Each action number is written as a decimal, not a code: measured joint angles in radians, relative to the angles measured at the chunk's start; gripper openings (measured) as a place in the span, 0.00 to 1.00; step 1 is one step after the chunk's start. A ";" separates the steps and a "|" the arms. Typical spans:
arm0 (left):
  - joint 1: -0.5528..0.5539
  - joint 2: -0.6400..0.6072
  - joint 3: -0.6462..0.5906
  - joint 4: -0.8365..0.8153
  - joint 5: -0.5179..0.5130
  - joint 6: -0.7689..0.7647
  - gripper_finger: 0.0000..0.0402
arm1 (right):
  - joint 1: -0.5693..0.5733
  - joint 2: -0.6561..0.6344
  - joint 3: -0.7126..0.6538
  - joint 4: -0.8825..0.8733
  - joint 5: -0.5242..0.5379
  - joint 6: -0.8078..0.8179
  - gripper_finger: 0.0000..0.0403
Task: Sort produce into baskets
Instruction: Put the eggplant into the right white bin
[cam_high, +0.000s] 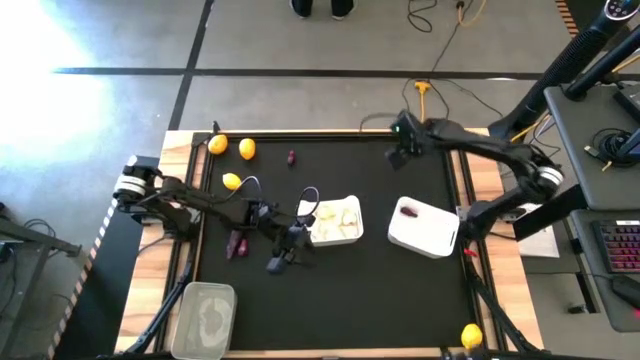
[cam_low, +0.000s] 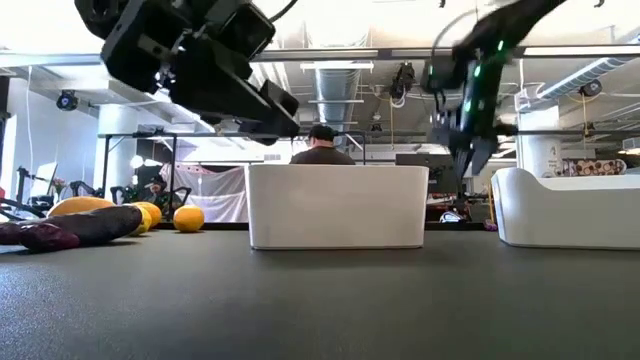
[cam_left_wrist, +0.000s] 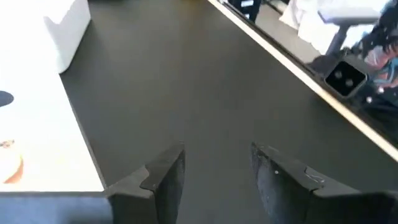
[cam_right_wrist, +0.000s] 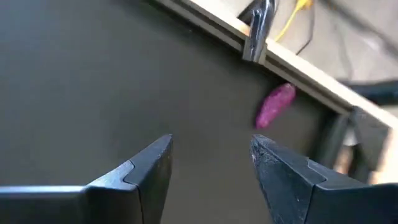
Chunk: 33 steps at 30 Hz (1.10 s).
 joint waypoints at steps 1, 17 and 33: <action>0.000 -0.006 -0.007 -0.009 0.000 0.009 0.41 | -0.041 0.033 0.005 0.014 -0.022 -0.002 0.52; 0.027 -0.252 -0.122 -0.210 -0.001 0.048 0.41 | -0.351 0.496 0.312 -0.201 -0.083 -0.058 0.52; 0.035 -0.359 -0.209 -0.207 -0.048 -0.005 0.41 | -0.402 0.637 0.440 -0.261 -0.197 -0.093 0.30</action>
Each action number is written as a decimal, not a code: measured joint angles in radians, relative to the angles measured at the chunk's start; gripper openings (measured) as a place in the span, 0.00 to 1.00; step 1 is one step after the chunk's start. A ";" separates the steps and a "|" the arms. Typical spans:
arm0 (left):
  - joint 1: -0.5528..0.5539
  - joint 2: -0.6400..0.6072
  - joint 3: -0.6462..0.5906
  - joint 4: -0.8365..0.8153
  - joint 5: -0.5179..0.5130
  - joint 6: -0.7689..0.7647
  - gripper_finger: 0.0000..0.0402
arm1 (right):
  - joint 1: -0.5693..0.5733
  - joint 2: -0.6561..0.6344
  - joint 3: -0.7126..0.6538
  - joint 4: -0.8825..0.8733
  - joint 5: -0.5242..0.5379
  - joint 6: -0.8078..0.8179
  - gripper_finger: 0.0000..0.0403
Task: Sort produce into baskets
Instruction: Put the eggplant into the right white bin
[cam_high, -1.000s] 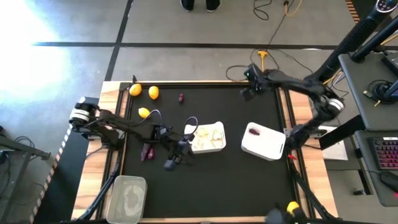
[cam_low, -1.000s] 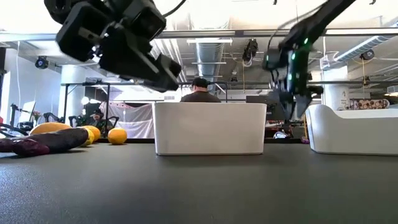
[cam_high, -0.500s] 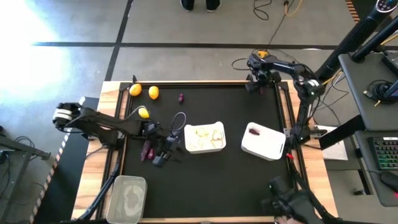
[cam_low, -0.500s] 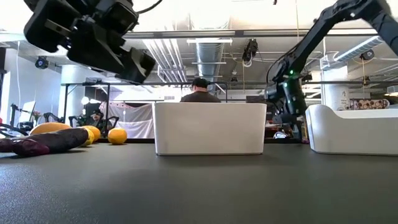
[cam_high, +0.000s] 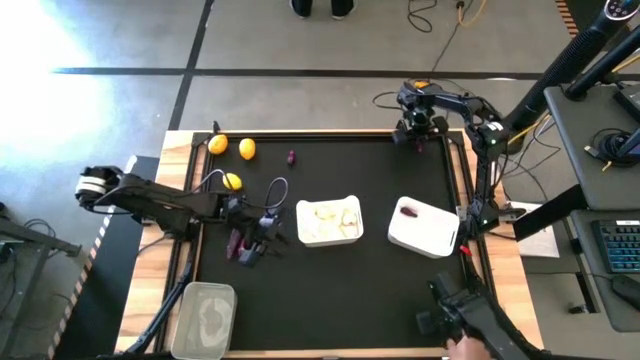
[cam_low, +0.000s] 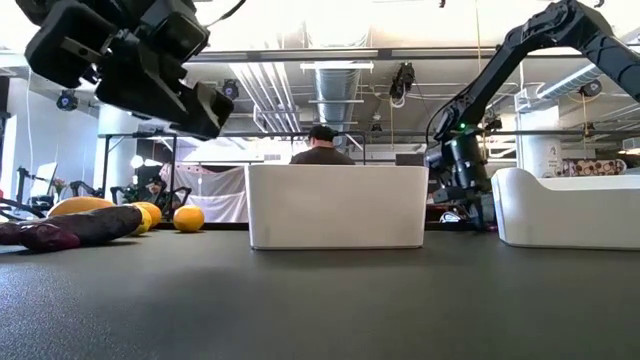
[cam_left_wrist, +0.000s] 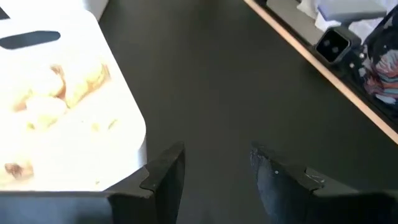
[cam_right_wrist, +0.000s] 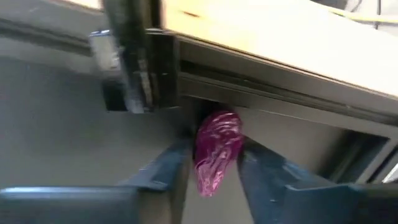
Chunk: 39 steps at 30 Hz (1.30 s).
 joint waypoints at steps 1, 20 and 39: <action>0.000 0.005 0.000 0.019 0.000 0.000 0.41 | 0.001 -0.003 -0.001 0.004 -0.002 -0.011 0.25; -0.026 0.049 0.032 0.282 0.003 -0.286 0.41 | 0.551 -0.535 -0.207 -0.093 0.000 0.084 0.07; -0.140 0.317 0.170 0.527 0.004 -0.153 0.41 | 1.089 -0.836 -0.726 -0.073 -0.015 0.627 0.10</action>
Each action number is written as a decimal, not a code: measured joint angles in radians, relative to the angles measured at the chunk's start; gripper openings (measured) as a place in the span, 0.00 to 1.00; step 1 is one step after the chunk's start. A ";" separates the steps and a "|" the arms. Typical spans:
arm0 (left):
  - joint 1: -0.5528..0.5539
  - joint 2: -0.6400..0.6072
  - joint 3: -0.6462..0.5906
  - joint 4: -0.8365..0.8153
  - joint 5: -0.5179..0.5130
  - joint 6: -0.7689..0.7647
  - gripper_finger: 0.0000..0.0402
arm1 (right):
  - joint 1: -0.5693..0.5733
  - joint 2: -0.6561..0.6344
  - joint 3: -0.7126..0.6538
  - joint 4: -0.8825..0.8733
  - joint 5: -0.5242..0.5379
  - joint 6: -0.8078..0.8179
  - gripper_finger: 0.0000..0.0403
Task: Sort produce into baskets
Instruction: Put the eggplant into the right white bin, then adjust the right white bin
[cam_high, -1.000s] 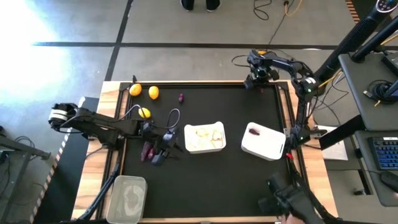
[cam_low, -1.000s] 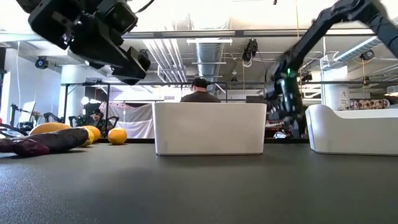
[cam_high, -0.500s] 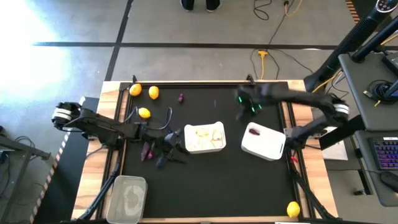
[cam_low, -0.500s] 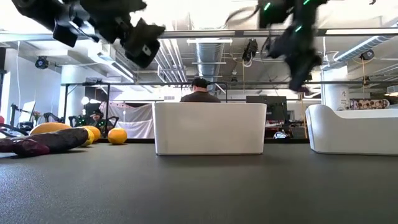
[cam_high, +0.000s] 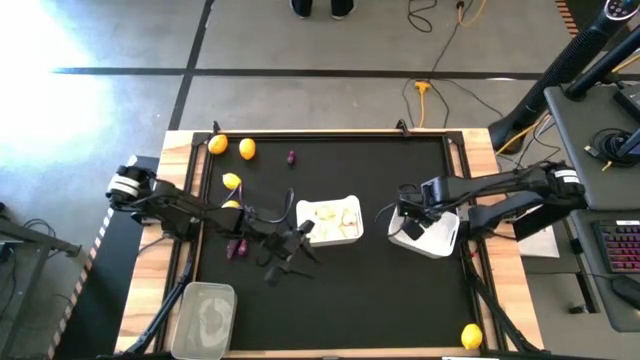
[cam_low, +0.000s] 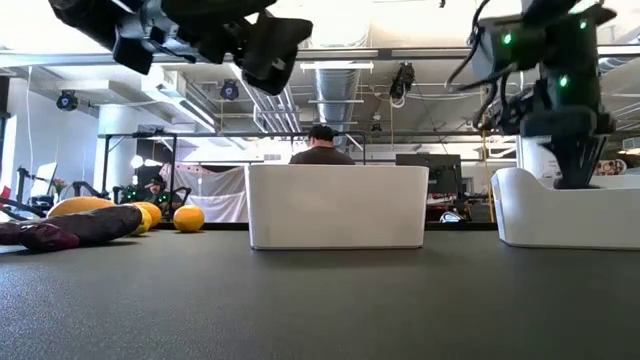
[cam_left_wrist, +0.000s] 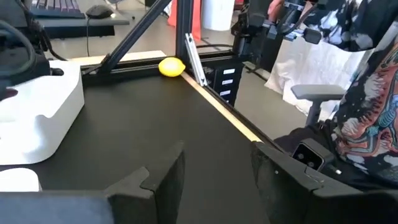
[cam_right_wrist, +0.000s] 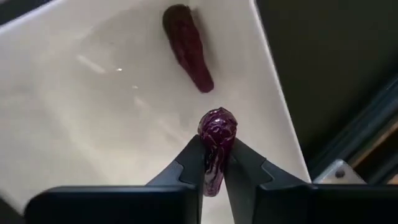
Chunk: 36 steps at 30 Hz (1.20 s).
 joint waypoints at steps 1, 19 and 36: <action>0.001 0.003 0.006 -0.007 0.000 0.001 0.41 | -0.008 0.009 -0.006 0.013 0.001 -0.014 0.11; 0.147 -0.015 0.055 -0.004 -0.012 0.131 0.41 | -0.048 0.054 0.133 -0.085 -0.013 -0.163 0.48; 0.178 -0.015 0.055 -0.054 -0.008 0.104 0.41 | -0.254 0.186 0.194 -0.124 0.217 -0.275 0.40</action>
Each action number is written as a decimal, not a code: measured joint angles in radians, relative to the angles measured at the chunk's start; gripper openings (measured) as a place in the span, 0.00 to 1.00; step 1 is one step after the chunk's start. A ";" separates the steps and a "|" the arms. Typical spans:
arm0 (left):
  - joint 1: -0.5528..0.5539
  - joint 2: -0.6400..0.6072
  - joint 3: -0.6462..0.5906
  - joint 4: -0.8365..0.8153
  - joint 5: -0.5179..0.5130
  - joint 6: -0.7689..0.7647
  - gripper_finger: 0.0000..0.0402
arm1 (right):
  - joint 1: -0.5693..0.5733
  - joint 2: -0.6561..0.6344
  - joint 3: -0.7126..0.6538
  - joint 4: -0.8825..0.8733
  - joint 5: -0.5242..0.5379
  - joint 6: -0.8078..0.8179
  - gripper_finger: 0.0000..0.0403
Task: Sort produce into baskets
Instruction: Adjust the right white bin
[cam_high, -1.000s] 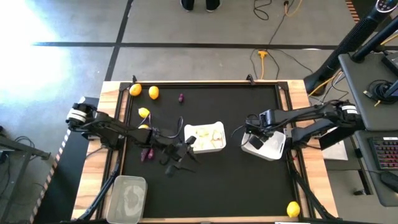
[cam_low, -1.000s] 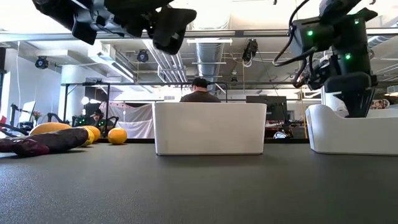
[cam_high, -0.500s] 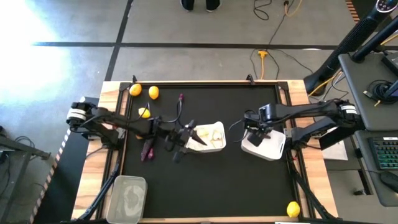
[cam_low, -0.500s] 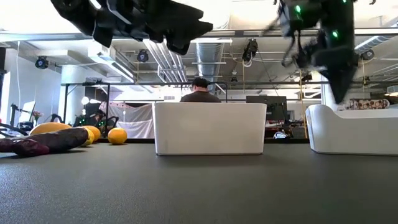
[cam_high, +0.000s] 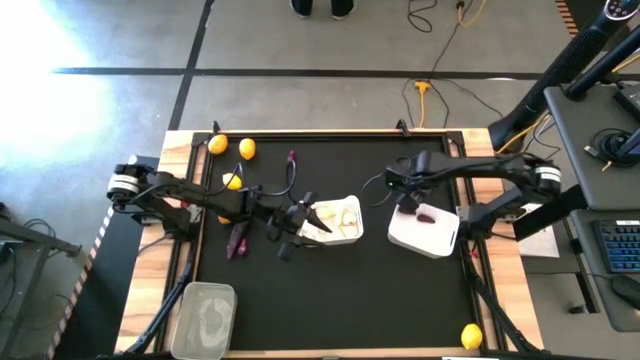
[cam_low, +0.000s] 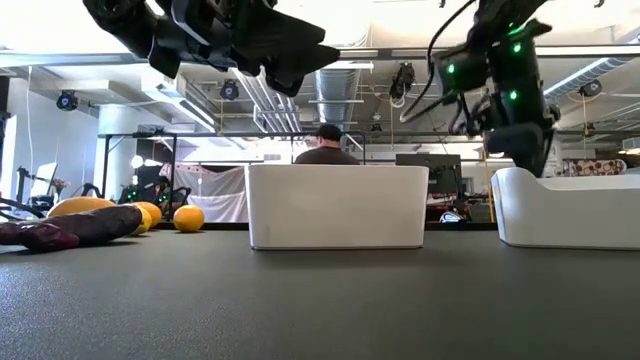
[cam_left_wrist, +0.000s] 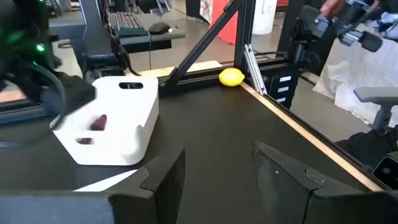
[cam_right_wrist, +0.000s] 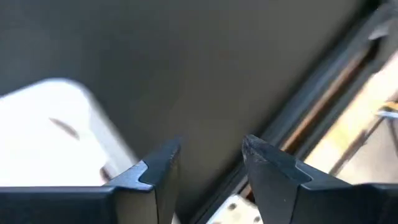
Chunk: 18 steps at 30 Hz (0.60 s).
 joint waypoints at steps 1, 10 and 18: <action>0.001 0.000 0.000 -0.004 0.000 -0.002 0.41 | 0.001 0.016 -0.001 0.001 -0.042 -0.008 0.39; 0.011 0.000 0.000 -0.009 0.000 0.000 0.41 | 0.093 0.061 0.013 0.003 -0.324 -0.023 0.27; 0.031 -0.008 0.000 -0.025 0.000 0.000 0.41 | 0.193 0.001 0.091 -0.192 -0.386 -0.010 0.16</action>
